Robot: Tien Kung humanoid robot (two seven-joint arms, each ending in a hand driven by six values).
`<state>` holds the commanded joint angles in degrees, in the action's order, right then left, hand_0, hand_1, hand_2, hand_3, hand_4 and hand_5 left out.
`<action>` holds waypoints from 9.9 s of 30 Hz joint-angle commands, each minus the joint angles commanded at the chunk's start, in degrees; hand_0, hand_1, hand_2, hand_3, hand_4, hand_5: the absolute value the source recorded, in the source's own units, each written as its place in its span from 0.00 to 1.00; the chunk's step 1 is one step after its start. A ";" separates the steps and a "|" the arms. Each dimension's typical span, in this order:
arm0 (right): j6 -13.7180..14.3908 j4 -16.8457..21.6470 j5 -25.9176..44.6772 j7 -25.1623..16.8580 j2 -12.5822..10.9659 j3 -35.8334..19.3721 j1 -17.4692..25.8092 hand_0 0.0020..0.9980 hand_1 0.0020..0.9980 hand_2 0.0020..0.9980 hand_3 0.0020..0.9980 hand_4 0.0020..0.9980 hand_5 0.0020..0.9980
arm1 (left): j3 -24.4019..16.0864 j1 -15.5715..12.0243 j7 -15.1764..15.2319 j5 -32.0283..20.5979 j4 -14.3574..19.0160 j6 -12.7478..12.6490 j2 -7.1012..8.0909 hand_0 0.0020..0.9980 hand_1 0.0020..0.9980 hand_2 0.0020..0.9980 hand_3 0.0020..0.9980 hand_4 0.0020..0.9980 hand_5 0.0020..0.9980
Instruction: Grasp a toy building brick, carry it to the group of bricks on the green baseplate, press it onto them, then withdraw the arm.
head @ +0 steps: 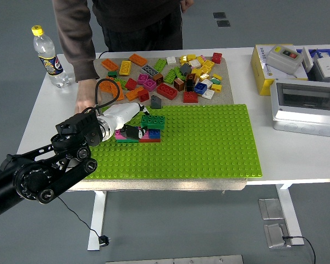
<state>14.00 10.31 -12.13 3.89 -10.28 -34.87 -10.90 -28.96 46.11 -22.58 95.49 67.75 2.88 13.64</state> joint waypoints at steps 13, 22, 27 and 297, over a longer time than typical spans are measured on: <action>-0.05 0.00 -0.77 -0.21 0.06 -0.88 0.24 0.67 0.63 0.64 0.66 0.36 0.84 | -2.80 -1.08 -6.18 0.58 1.77 2.11 -0.85 1.00 0.97 0.96 0.53 0.52 0.20; -0.07 0.00 -1.07 -0.27 0.13 -1.19 0.31 0.67 0.63 0.64 0.66 0.36 0.84 | -3.04 -1.49 -6.70 0.69 1.92 1.54 -1.36 1.00 0.97 0.97 0.53 0.53 0.20; -0.08 0.00 -1.29 -0.31 0.14 -1.24 0.30 0.67 0.63 0.64 0.66 0.36 0.84 | -2.86 -1.56 -6.80 0.49 1.45 1.16 -1.56 1.00 0.97 0.97 0.53 0.52 0.20; 0.19 0.00 -8.31 0.08 0.67 -8.82 0.76 0.68 0.64 0.63 0.67 0.35 0.79 | -2.69 -3.91 -5.84 4.17 7.71 -0.59 -0.03 1.00 0.97 0.97 0.72 0.80 0.63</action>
<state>14.19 10.31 -20.44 3.97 -9.61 -43.69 -10.14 -31.66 42.21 -28.42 99.66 75.46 2.29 13.61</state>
